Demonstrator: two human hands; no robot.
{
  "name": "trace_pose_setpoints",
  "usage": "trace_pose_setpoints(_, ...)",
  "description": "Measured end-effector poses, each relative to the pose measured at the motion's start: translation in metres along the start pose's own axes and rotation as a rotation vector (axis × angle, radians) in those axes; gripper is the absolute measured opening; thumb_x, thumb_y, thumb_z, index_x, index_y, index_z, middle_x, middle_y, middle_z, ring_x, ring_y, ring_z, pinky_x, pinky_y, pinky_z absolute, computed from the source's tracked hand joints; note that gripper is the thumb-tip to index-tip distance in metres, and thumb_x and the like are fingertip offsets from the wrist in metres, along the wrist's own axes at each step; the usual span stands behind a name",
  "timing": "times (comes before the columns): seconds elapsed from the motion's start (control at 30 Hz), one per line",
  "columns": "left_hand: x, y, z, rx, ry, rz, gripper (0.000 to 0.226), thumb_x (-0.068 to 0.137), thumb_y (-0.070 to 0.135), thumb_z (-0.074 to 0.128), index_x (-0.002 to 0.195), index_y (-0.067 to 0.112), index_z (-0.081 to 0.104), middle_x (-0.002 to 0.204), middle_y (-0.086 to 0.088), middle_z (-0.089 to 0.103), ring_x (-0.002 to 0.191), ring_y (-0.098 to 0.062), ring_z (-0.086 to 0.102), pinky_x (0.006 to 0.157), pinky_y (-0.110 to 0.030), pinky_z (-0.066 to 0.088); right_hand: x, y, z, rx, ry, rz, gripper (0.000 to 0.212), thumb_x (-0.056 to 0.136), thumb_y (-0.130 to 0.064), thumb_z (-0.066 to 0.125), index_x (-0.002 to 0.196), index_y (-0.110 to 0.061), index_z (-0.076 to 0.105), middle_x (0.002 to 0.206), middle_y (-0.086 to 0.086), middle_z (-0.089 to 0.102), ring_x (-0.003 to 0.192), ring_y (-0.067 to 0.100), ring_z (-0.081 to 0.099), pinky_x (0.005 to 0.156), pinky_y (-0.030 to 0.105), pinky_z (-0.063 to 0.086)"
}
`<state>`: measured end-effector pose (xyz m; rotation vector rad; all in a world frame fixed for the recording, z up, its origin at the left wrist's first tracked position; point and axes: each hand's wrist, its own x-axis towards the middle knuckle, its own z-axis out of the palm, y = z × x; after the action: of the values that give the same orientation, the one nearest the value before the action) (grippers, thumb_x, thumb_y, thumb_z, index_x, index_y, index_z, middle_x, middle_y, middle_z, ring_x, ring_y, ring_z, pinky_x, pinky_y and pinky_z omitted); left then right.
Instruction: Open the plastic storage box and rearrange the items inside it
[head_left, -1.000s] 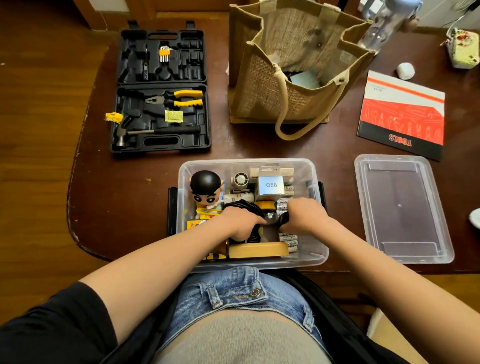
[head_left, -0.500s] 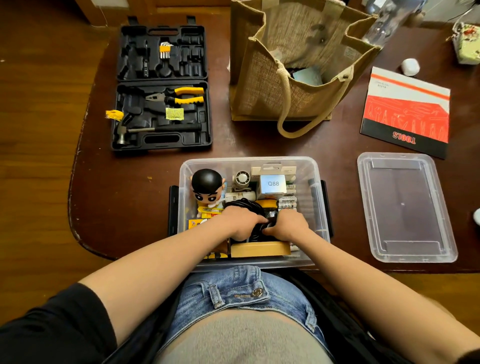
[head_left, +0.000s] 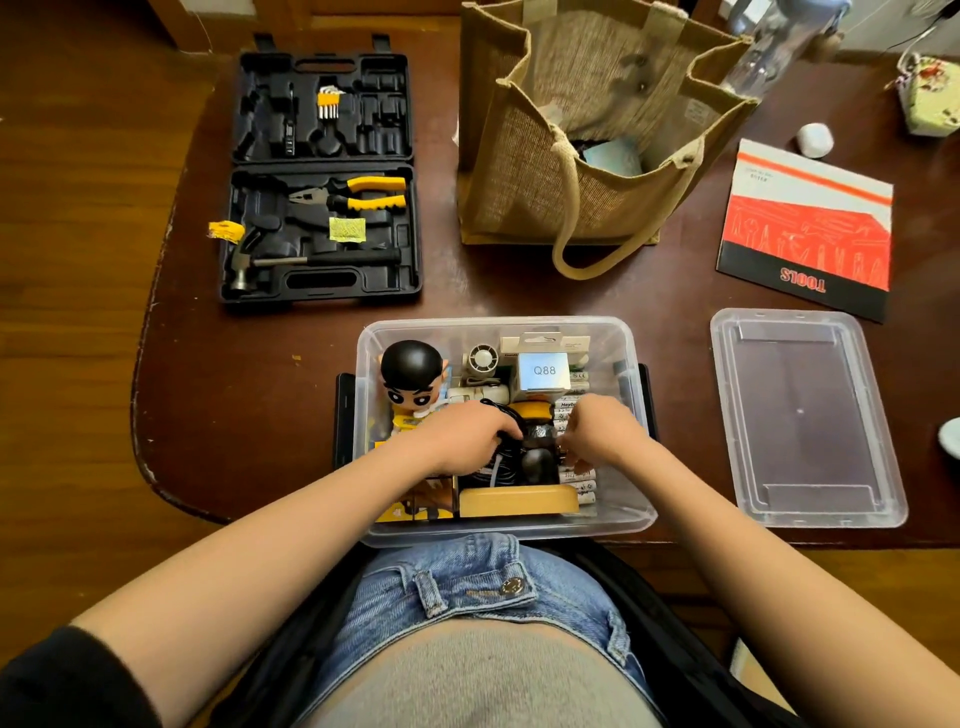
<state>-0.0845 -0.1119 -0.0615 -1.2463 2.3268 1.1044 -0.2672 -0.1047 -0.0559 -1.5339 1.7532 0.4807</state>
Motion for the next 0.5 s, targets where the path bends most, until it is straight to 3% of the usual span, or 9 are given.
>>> trace_pose_setpoints(0.13, -0.028, -0.011, -0.012, -0.080, 0.206, -0.046, 0.031, 0.096, 0.014, 0.046, 0.118, 0.024, 0.065, 0.119, 0.005, 0.065, 0.108, -0.013, 0.060, 0.093, -0.028, 0.045, -0.012, -0.003, -0.015, 0.151, -0.050, -0.059, 0.027, 0.091, -0.019, 0.059, 0.074, -0.002, 0.072, 0.069, 0.006, 0.073, 0.055, 0.013, 0.067, 0.060, 0.023, 0.055)
trace_pose_setpoints(0.27, -0.053, -0.027, -0.023, -0.044, 0.501, -0.102, 0.025, 0.094, 0.013, 0.050, 0.109, 0.021, 0.069, 0.107, 0.003, 0.068, 0.101, -0.016, 0.060, 0.085, -0.031, 0.047, -0.018, -0.027, -0.017, 0.161, -0.015, -0.193, 0.023, 0.090, -0.023, 0.061, 0.072, -0.012, 0.070, 0.059, -0.003, 0.069, 0.043, 0.003, 0.059, 0.050, 0.015, 0.046)
trace_pose_setpoints(0.33, -0.063, -0.035, -0.027, 0.005, 0.645, -0.140, 0.021, 0.091, 0.012, 0.053, 0.103, 0.018, 0.070, 0.100, 0.000, 0.068, 0.098, -0.020, 0.059, 0.083, -0.034, 0.044, -0.017, -0.046, -0.012, 0.117, 0.020, -0.287, 0.017, 0.090, -0.021, 0.061, 0.078, -0.016, 0.072, 0.062, -0.006, 0.069, 0.052, 0.005, 0.061, 0.057, 0.018, 0.049)
trace_pose_setpoints(0.43, -0.071, -0.046, -0.028, 0.002, 0.796, -0.195, 0.019, 0.088, 0.007, 0.057, 0.100, 0.014, 0.070, 0.096, -0.002, 0.067, 0.093, -0.024, 0.057, 0.080, -0.036, 0.041, -0.011, -0.074, 0.004, -0.008, 0.106, -0.414, 0.018, 0.089, -0.018, 0.058, 0.095, -0.016, 0.075, 0.089, 0.003, 0.074, 0.082, 0.017, 0.066, 0.077, 0.030, 0.053)
trace_pose_setpoints(0.5, -0.073, -0.052, -0.024, -0.012, 0.846, -0.211, 0.020, 0.087, 0.004, 0.057, 0.099, 0.014, 0.070, 0.094, -0.001, 0.065, 0.089, -0.023, 0.055, 0.076, -0.034, 0.038, -0.003, -0.088, 0.016, -0.145, 0.164, -0.457, 0.022, 0.091, -0.018, 0.055, 0.106, -0.017, 0.071, 0.103, 0.006, 0.070, 0.095, 0.025, 0.063, 0.080, 0.034, 0.052)
